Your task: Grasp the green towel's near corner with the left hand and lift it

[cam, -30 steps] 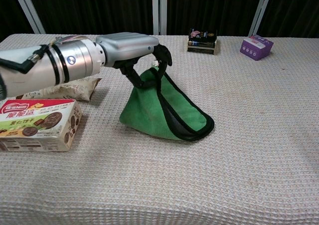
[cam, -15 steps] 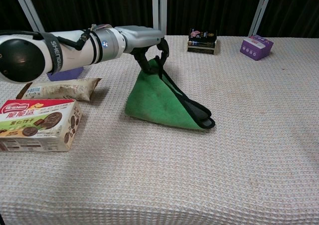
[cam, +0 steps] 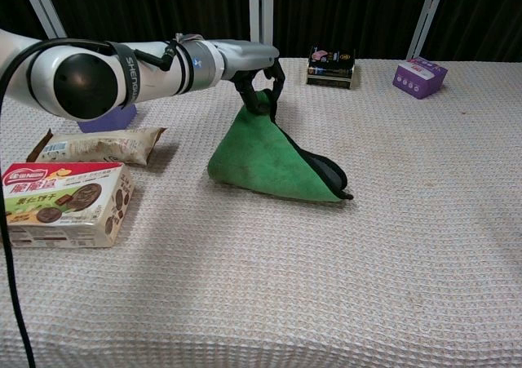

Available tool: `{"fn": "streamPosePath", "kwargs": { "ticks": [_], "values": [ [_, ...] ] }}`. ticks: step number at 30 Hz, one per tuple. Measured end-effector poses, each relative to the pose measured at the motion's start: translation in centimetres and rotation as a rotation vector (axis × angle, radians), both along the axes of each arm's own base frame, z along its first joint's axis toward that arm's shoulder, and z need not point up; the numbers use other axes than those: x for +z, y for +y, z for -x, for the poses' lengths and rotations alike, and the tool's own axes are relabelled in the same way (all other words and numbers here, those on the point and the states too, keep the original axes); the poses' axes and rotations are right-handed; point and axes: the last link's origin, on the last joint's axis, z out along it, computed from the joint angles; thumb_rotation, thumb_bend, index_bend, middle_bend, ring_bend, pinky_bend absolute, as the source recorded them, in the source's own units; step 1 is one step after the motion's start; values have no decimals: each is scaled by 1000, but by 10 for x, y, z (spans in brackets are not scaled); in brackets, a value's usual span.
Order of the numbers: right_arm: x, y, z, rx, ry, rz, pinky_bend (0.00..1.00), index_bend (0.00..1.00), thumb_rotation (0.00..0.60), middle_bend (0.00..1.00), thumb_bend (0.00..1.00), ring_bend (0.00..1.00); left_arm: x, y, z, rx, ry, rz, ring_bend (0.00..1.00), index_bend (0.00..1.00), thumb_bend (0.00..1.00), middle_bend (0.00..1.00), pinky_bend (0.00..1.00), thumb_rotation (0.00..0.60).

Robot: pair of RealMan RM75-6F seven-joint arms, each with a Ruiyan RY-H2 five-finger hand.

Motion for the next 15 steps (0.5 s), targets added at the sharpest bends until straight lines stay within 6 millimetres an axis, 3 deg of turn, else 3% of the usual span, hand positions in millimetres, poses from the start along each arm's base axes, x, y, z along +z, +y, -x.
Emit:
{"fn": "streamPosePath", "kwargs": {
  "ticks": [2,5,7,9,12,15],
  "values": [
    [0,0,0,1,0,0,44,113,600,62,302,0,-1,2,2,12,4,-3,153,607,558,214,102,600],
    [0,1,-1,2,-1,2,44,113,600,62,303,0,-3,6,7,37,25,-3,152,488,555,179,102,600],
    [0,1,0,0,-1,4,44,113,600,62,302,0,-5,8,11,64,30,2,140,284,446,120,101,600],
    [0,2,1,-2,-2,4,44,113,600,62,302,0,-5,8,13,78,16,-6,132,171,309,85,101,600],
    [0,2,0,2,-5,5,44,113,600,62,302,0,1,10,12,91,-35,-44,130,129,214,67,100,600],
    [1,2,0,9,-9,8,44,113,600,61,302,0,14,11,12,101,-109,-93,130,124,184,67,100,600]
  ]
}}
